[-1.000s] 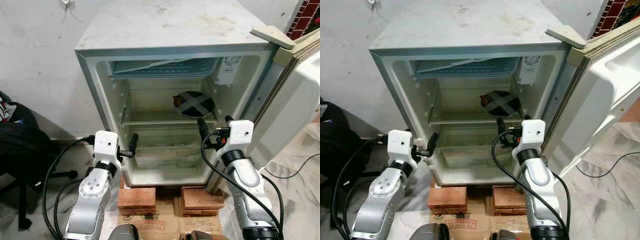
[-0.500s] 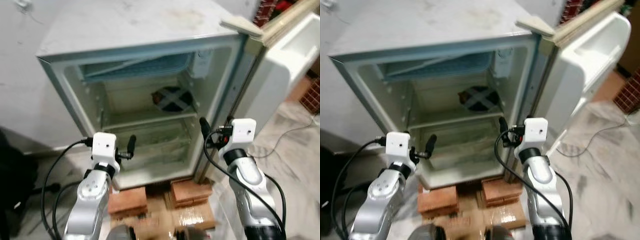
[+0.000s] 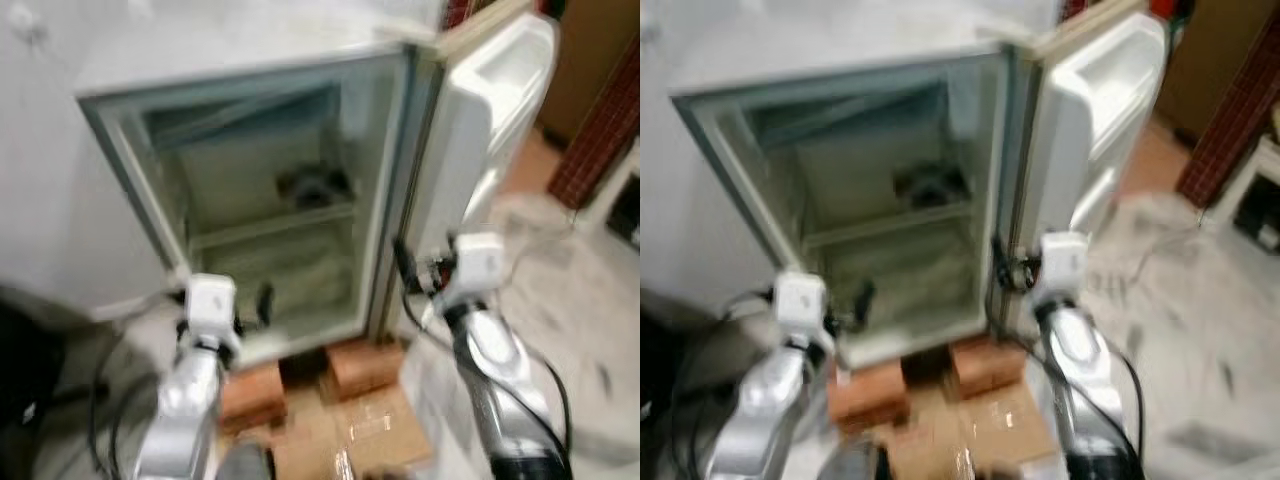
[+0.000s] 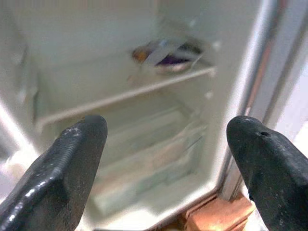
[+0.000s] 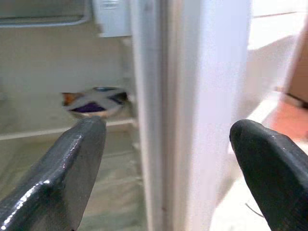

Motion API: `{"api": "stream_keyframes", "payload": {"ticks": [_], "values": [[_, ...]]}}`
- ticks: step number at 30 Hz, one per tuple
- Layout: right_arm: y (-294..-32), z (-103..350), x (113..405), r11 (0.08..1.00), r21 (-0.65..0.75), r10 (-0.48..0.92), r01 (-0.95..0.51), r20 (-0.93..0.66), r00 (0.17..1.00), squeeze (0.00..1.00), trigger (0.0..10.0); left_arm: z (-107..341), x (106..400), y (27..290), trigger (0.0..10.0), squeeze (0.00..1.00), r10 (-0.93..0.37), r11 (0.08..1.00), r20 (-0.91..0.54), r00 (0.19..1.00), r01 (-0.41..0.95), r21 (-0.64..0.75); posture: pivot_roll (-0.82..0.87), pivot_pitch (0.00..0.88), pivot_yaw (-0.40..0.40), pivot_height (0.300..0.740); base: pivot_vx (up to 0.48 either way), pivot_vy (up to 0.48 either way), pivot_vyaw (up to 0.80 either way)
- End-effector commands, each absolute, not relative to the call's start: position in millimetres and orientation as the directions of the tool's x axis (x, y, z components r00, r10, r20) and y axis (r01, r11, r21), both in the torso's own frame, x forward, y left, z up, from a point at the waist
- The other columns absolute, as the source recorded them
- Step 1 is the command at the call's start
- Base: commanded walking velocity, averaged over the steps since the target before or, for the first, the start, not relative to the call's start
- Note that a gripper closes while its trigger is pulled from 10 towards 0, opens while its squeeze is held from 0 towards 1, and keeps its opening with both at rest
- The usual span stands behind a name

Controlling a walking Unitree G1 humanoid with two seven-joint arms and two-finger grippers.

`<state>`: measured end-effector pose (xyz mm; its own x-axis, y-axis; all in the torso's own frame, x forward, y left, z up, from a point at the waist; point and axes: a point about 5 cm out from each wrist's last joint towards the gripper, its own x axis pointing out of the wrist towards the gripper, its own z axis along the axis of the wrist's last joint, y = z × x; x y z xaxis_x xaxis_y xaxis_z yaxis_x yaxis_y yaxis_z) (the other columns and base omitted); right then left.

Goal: Restocking fridge

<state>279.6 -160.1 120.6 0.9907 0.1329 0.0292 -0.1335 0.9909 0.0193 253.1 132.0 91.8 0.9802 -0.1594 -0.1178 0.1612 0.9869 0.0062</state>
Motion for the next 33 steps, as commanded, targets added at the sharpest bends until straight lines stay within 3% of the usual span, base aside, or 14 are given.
{"api": "stream_keyframes", "payload": {"ticks": [1,6,18,33], "values": [[-154.2,124.9,281.1,0.989,0.020,0.147,-0.148,0.047,0.988,0.00,10.0,93.5,252.7,138.1,10.0,0.00,-0.147,0.989,-0.108,0.983,0.150,0.014,-0.03,0.086,0.039,0.740,0.000,0.000,0.00],[-148.6,128.8,281.1,0.983,-0.017,0.184,-0.183,0.069,0.980,0.00,10.0,97.5,254.5,138.6,10.0,0.00,-0.155,0.988,-0.081,0.985,0.156,0.014,-0.03,0.088,0.039,0.740,0.000,-0.130,0.25],[-146.8,131.5,281.7,0.979,-0.018,0.204,-0.203,0.079,0.976,0.00,10.0,97.5,253.5,137.2,10.0,0.00,-0.155,0.988,-0.075,0.985,0.156,0.006,-0.03,0.095,0.034,0.740,0.000,-0.423,0.68],[-146.6,134.0,284.8,0.973,-0.045,0.230,-0.226,0.094,0.969,0.00,10.0,96.4,253.2,137.1,10.0,0.00,-0.150,0.989,-0.079,0.986,0.151,0.006,-0.02,0.097,0.029,0.740,0.048,-0.398,0.00]]}}
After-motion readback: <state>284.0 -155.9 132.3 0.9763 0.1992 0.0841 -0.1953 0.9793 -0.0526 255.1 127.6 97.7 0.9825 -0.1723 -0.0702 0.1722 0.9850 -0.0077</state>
